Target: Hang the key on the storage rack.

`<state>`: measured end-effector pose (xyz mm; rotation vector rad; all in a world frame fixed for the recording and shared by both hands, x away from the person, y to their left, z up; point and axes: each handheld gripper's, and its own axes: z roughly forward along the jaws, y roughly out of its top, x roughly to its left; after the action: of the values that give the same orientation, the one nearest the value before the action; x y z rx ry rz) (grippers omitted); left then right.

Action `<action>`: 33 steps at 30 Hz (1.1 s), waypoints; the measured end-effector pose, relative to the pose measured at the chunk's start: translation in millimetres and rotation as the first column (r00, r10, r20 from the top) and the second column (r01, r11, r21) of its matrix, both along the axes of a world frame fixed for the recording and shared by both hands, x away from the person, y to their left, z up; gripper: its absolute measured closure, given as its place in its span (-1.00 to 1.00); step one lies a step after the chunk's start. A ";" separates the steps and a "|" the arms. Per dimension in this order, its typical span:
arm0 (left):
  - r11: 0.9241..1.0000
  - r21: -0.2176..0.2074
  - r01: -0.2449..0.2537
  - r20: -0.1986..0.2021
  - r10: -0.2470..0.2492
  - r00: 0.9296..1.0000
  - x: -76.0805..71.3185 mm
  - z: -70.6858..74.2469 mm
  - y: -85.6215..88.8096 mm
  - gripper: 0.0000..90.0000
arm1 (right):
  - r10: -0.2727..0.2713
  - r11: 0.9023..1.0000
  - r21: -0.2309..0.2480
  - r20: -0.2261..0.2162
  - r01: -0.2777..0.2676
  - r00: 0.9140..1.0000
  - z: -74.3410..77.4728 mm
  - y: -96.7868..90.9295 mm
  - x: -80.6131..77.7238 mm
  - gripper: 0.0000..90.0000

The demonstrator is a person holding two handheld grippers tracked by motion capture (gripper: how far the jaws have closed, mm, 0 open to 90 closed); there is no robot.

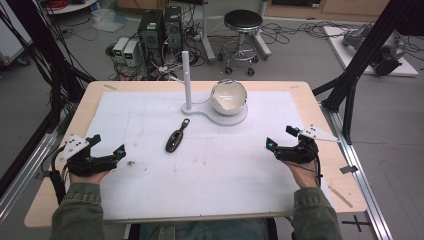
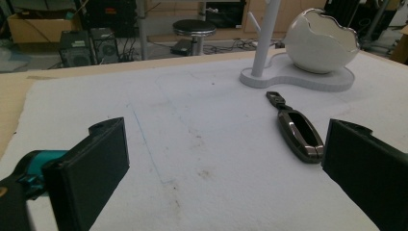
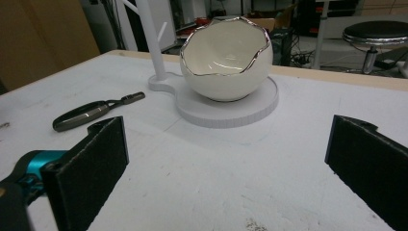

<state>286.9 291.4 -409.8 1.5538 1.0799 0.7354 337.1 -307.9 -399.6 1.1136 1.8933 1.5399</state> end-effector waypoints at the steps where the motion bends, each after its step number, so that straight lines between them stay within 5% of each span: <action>1: 1.000 0.004 -0.002 -0.002 0.002 1.000 -0.5 0.1 -0.2 -0.93 | -0.002 1.000 -0.004 0.004 0.002 1.000 -0.3 0.3 0.7 -0.99; 22: 1.000 0.006 -0.001 -0.013 0.001 1.000 1.5 -1.6 0.0 -0.93 | -0.003 1.000 -0.002 -0.013 0.003 1.000 -1.8 0.8 2.2 -0.99; 33: 1.000 0.025 0.003 -0.051 -0.002 0.999 10.6 2.3 -6.4 -0.93 | -0.020 1.000 -0.005 -0.012 0.020 1.000 -1.8 0.4 2.0 -0.99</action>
<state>297.5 285.0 -407.4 1.6019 1.1098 0.7135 339.1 -307.5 -401.3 1.1394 1.8871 1.5202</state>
